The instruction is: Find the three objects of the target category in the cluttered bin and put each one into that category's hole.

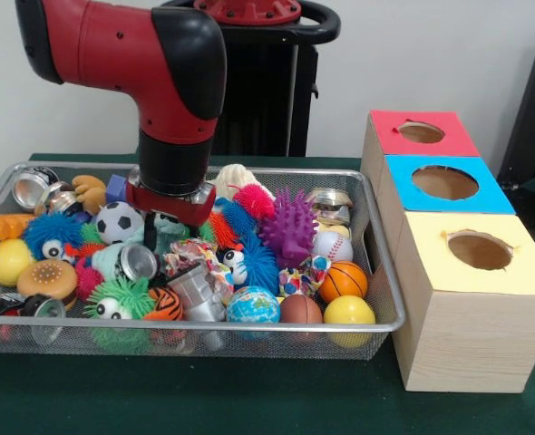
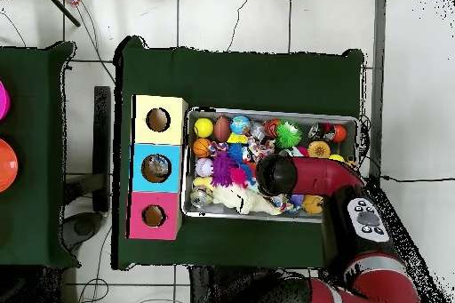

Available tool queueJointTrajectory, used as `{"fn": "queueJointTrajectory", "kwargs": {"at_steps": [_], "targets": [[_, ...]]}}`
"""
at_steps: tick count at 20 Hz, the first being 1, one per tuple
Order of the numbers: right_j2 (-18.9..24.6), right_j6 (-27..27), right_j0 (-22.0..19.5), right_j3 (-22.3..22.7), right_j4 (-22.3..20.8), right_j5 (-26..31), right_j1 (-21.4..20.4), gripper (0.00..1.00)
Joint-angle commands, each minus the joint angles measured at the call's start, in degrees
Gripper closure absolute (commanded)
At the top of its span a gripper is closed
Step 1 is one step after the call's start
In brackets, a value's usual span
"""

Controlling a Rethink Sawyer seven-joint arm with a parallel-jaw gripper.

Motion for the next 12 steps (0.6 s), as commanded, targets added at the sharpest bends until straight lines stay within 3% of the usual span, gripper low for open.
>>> {"fn": "queueJointTrajectory", "kwargs": {"at_steps": [1,7,12], "targets": [[3.36,-8.85,-2.74,5.09,-1.36,13.87,2.16,0.0],[4.5,-8.06,-3.56,4.38,-2.87,9.15,3.61,0.0],[3.92,-6.69,-2.86,2.78,-3.0,9.02,5.41,0.0]]}}
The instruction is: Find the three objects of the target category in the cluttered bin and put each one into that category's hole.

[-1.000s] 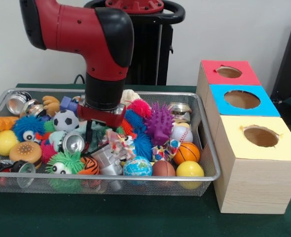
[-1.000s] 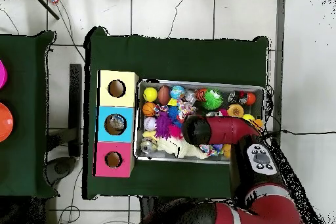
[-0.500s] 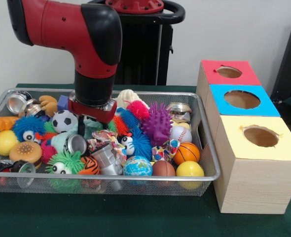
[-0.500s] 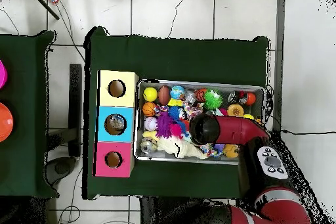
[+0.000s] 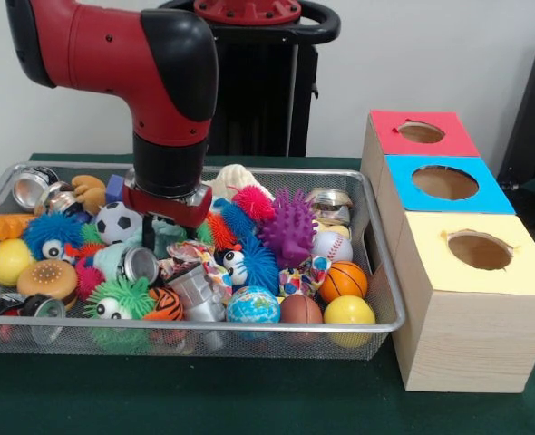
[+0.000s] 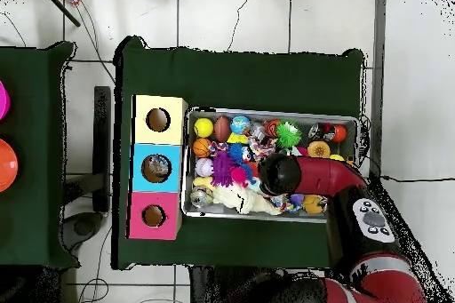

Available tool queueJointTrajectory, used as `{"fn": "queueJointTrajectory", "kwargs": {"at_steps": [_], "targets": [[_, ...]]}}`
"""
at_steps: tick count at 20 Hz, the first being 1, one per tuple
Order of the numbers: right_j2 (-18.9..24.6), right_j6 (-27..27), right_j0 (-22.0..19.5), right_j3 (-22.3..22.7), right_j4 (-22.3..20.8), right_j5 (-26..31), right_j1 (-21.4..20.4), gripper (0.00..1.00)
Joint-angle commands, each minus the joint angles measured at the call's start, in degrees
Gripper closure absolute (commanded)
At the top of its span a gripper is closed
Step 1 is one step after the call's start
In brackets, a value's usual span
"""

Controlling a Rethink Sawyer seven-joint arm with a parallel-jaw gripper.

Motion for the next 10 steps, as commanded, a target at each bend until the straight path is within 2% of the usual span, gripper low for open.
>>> {"fn": "queueJointTrajectory", "kwargs": {"at_steps": [1,6,10], "targets": [[2.37,-6.25,-1.24,2.53,-2.75,8.72,5.76,0.0],[1.8,-4.92,-1.17,0.72,-1.91,9.81,9.46,0.0],[1.93,-5.6,-1.6,0.71,-1.26,12.27,10.6,0.0]]}}
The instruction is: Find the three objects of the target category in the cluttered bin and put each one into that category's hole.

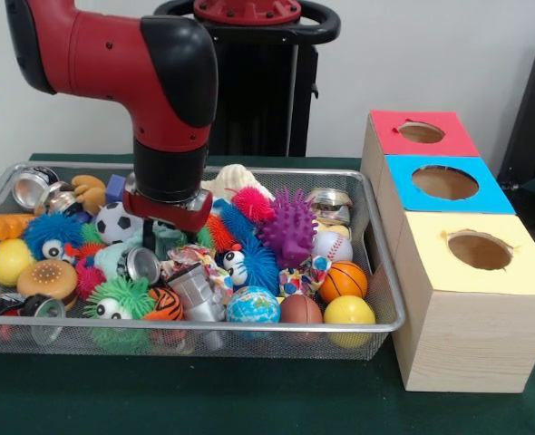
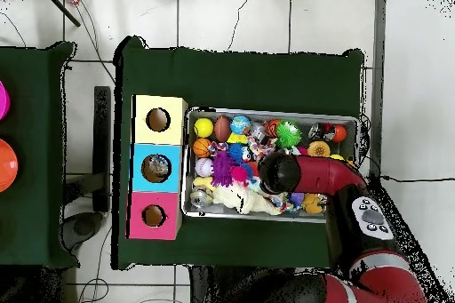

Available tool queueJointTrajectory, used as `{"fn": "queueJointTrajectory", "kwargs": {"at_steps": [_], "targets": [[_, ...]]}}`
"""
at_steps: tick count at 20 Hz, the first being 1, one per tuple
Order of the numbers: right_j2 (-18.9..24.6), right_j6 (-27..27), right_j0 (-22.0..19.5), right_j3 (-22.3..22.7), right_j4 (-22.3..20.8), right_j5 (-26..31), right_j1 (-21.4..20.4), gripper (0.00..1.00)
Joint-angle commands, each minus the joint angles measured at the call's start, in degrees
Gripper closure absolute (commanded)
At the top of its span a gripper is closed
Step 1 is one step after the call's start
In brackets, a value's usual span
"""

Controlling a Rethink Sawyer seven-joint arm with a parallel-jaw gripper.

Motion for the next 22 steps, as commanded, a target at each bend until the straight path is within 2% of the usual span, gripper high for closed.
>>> {"fn": "queueJointTrajectory", "kwargs": {"at_steps": [1,2,8,16,19,22], "targets": [[1.68,-5.46,-1.43,1.58,-1.15,12.92,9.62,0.0],[1.22,-5.05,-1.03,1.49,-1.1,13.17,9.63,1.0],[-0.32,-2.45,0.52,2.57,-0.41,14.14,7.86,1.0],[1.52,-3.88,0.46,8.57,1.06,15.83,-3.2,1.0],[1.02,-3.33,2.05,9.75,-1.16,10.19,-8.49,1.0],[0.87,-2.15,3.29,10.61,-0.93,9.21,-11.8,1.0]]}}
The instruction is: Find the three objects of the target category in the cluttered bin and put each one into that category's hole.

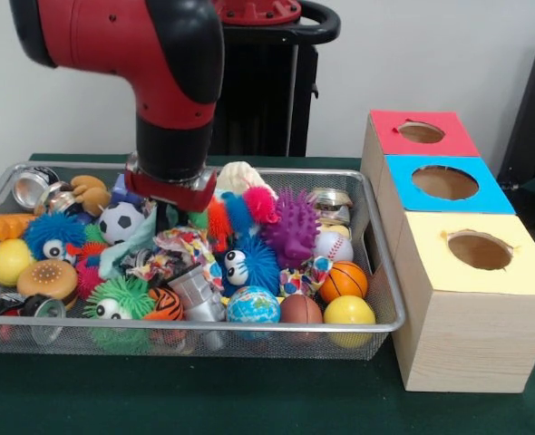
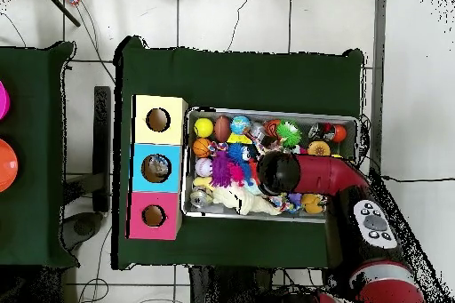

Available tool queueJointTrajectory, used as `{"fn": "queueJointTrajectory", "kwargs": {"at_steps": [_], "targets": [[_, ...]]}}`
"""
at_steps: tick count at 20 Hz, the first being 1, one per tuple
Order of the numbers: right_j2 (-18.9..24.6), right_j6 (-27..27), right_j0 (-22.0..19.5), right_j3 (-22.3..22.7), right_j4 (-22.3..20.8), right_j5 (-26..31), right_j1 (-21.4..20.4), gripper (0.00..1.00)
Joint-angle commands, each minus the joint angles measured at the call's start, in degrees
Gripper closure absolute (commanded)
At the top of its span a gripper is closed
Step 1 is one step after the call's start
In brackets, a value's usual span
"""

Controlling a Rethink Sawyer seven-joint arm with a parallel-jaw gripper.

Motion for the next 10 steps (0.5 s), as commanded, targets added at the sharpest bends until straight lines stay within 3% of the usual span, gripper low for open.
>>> {"fn": "queueJointTrajectory", "kwargs": {"at_steps": [1,10], "targets": [[1.04,-1.83,2.39,8.26,-0.87,6.28,-7.68,1.0],[2.49,0.56,4.28,6.65,2.63,9.08,-9.21,1.0]]}}
